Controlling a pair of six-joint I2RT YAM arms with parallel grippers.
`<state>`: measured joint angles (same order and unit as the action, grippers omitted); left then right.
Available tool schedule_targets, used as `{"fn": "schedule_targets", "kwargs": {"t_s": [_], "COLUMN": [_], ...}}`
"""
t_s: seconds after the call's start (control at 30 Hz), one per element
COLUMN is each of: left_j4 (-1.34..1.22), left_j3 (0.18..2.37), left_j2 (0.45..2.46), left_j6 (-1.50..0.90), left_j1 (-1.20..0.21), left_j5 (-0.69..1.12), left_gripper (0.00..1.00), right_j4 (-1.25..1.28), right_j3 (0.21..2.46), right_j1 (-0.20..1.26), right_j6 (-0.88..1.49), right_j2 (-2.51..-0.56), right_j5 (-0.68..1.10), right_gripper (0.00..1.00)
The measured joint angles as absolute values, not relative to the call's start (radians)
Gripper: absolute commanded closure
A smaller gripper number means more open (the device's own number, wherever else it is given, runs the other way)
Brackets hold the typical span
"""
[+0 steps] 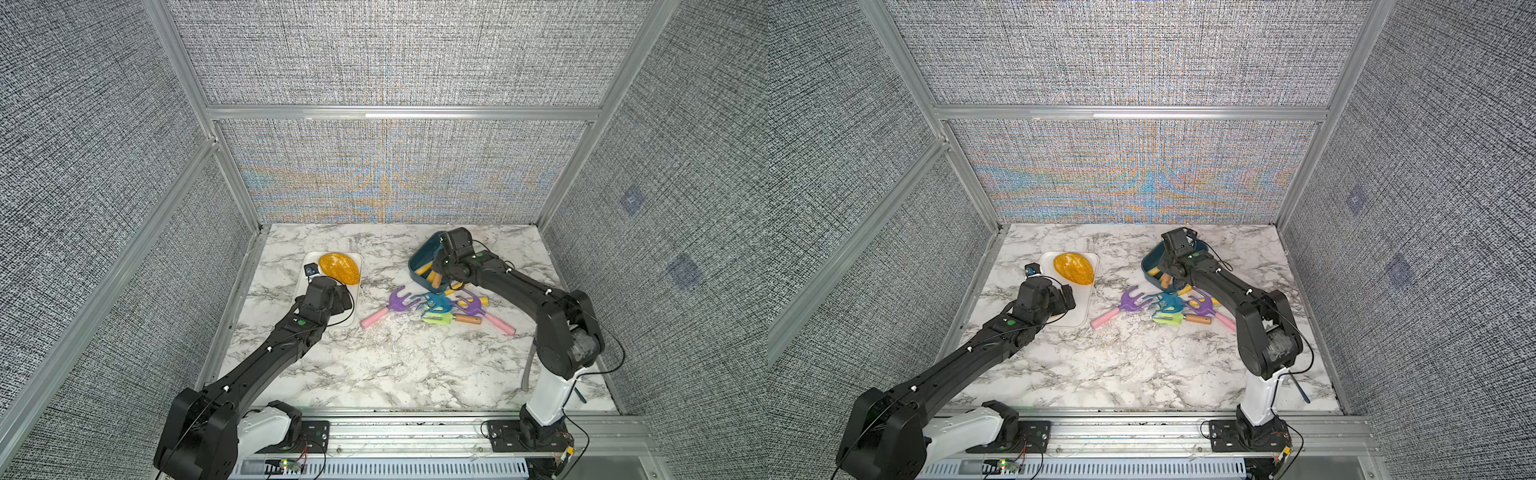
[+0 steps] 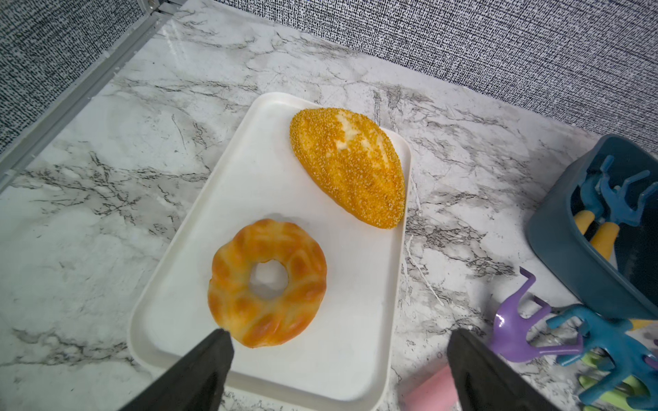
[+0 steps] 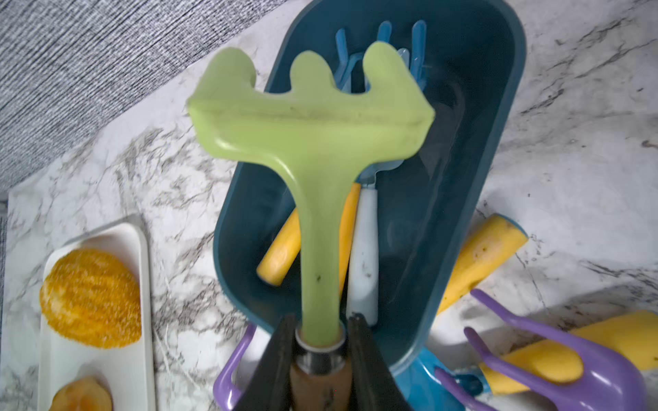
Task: Put the rake into the storage box
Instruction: Place the rake in the storage box.
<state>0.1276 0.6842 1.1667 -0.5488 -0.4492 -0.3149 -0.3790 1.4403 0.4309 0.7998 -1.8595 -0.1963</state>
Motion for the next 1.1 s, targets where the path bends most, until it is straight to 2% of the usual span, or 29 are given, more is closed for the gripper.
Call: {"fn": "schedule_targets", "kwargs": {"t_s": [0.47, 0.5, 0.6, 0.63, 0.7, 0.73, 0.77, 0.83, 0.97, 1.1], "left_j4": [0.129, 0.129, 0.129, 0.129, 0.129, 0.129, 0.13, 0.13, 0.13, 0.131], "left_j3": [0.698, 0.698, 0.699, 0.7, 0.704, 0.706, 0.709, 0.714, 0.729, 0.761], "left_j2": [1.191, 1.192, 1.195, 1.197, 1.204, 1.209, 1.214, 1.222, 1.247, 1.298], "left_j6": [-0.538, -0.538, -0.533, -0.531, -0.531, -0.531, -0.531, -0.53, -0.526, -0.507], "left_j1": [-0.449, -0.449, -0.449, -0.449, -0.449, -0.449, -0.449, -0.449, -0.449, -0.449], "left_j5": [-0.292, -0.292, -0.288, -0.287, -0.285, -0.284, -0.283, -0.27, -0.247, -0.197], "left_gripper": [0.01, 0.01, 0.01, 0.01, 0.01, 0.01, 0.01, 0.01, 0.01, 0.01], "right_j4": [-0.427, -0.432, -0.447, -0.451, -0.461, -0.459, -0.456, -0.455, -0.43, -0.382], "right_j3": [1.582, 1.583, 1.584, 1.584, 1.59, 1.594, 1.596, 1.594, 1.552, 1.468], "right_j1": [0.366, 0.366, 0.364, 0.362, 0.36, 0.36, 0.359, 0.36, 0.362, 0.361], "right_j6": [0.865, 0.867, 0.876, 0.876, 0.877, 0.875, 0.871, 0.86, 0.838, 0.801], "right_j2": [-2.033, -2.039, -2.052, -2.054, -2.055, -2.053, -2.048, -2.025, -1.937, -1.816], "right_j5": [-0.21, -0.21, -0.209, -0.206, -0.2, -0.199, -0.199, -0.191, -0.173, -0.148], "right_gripper": [1.0, 0.97, 0.82, 0.69, 0.3, 0.19, 0.17, 0.07, 0.02, 0.01]}}
